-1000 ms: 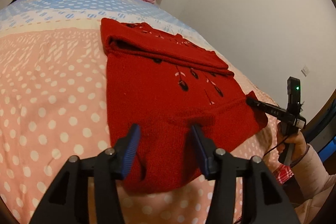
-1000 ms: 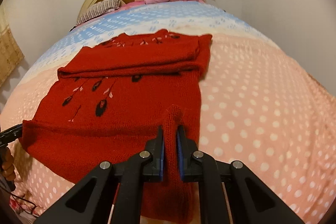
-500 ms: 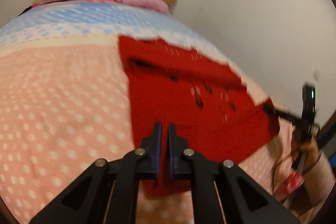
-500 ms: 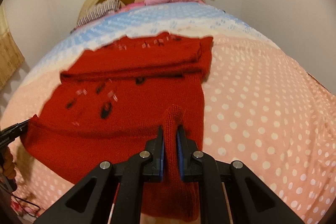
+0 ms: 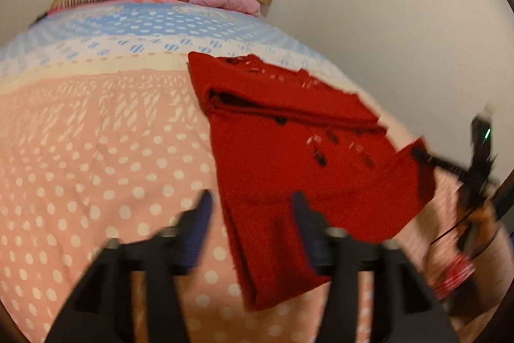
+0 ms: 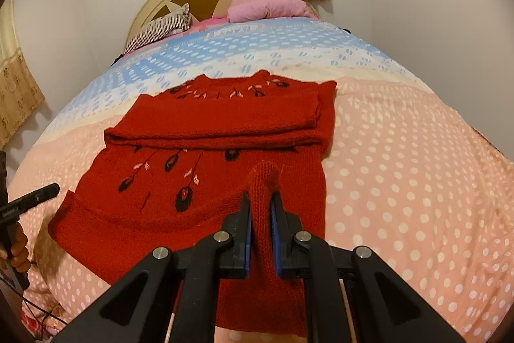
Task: Fold small clothes
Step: 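Lift the hem with both grippers and fold it over toward the collar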
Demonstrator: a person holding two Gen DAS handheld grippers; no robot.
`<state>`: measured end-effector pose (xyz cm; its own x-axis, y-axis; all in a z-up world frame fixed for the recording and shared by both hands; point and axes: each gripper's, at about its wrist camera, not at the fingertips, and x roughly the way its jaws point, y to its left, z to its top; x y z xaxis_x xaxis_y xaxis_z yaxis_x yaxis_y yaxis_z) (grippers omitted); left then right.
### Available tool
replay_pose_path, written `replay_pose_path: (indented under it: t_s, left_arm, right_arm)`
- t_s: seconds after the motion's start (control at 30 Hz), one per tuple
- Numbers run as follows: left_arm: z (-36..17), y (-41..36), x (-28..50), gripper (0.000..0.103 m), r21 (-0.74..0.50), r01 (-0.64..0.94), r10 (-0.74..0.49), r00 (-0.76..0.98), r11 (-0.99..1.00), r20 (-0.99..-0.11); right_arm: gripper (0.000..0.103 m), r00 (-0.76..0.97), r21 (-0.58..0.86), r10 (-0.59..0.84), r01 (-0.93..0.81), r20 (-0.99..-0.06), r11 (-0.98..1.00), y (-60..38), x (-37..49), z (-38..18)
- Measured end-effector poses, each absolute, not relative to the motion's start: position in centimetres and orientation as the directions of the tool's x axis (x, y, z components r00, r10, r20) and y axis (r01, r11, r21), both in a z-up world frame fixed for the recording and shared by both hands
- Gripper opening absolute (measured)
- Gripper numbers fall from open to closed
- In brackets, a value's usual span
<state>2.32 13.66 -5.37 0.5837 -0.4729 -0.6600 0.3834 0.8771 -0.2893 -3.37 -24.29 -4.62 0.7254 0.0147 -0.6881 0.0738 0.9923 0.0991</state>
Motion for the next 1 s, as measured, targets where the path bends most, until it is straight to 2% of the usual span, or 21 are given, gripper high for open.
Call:
replay_pose_path:
  t_s: [0.2, 0.27, 0.3, 0.33, 0.5, 0.6, 0.73, 0.77, 0.8, 0.87, 1.0]
  left_arm:
    - [-7.0, 12.3, 2.0, 0.063, -0.241, 0.379, -0.435, 0.596, 0.893, -0.675]
    - [-6.9, 12.0, 1.4, 0.037, -0.211, 0.383, -0.422, 0.634, 0.899, -0.648]
    - [-6.9, 11.9, 1.1, 0.018, -0.203, 0.387, -0.421, 0.644, 0.899, -0.638]
    - [-6.7, 11.8, 0.9, 0.013, -0.195, 0.392, -0.421, 0.655, 0.899, -0.627]
    - [-6.3, 10.9, -0.3, 0.011, -0.121, 0.451, -0.426, 0.674, 0.884, -0.603]
    - [-6.9, 10.4, 0.0, 0.012, -0.102, 0.445, -0.399, 0.651, 0.89, -0.646]
    - [-7.3, 10.8, 1.0, 0.029, -0.137, 0.405, -0.386, 0.634, 0.904, -0.671]
    - [-7.4, 10.8, 1.2, 0.028, -0.147, 0.404, -0.389, 0.625, 0.903, -0.676]
    - [-7.5, 10.8, 1.3, 0.027, -0.158, 0.406, -0.398, 0.619, 0.9, -0.677]
    - [-7.4, 11.0, 1.3, 0.011, -0.18, 0.412, -0.419, 0.615, 0.893, -0.668]
    - [-6.6, 12.0, 2.0, 0.007, -0.265, 0.383, -0.457, 0.603, 0.885, -0.654]
  right_arm:
    - [0.01, 0.715, 0.124, 0.024, 0.087, -0.698, 0.989, -24.9, -3.5, -5.0]
    - [0.01, 0.714, 0.118, 0.022, 0.085, -0.7, 0.989, -24.8, -3.6, -5.0]
    - [0.01, 0.713, 0.116, 0.021, 0.084, -0.701, 0.99, -24.8, -3.6, -5.1]
    - [0.01, 0.712, 0.115, 0.02, 0.085, -0.701, 0.99, -24.7, -3.6, -5.1]
    - [0.01, 0.709, 0.129, 0.025, 0.094, -0.704, 0.987, -24.9, -3.7, -5.5]
    - [0.01, 0.707, 0.134, 0.025, 0.099, -0.707, 0.986, -25.0, -3.7, -5.7]
    - [0.01, 0.697, 0.131, 0.023, 0.102, -0.717, 0.986, -25.1, -3.7, -6.1]
    - [0.01, 0.694, 0.131, 0.022, 0.104, -0.719, 0.986, -25.1, -3.7, -6.2]
    - [0.01, 0.693, 0.132, 0.022, 0.106, -0.72, 0.986, -25.2, -3.6, -6.3]
    - [0.01, 0.691, 0.133, 0.021, 0.109, -0.723, 0.985, -25.2, -3.6, -6.4]
    - [0.01, 0.694, 0.133, 0.015, 0.116, -0.72, 0.984, -25.3, -3.5, -6.0]
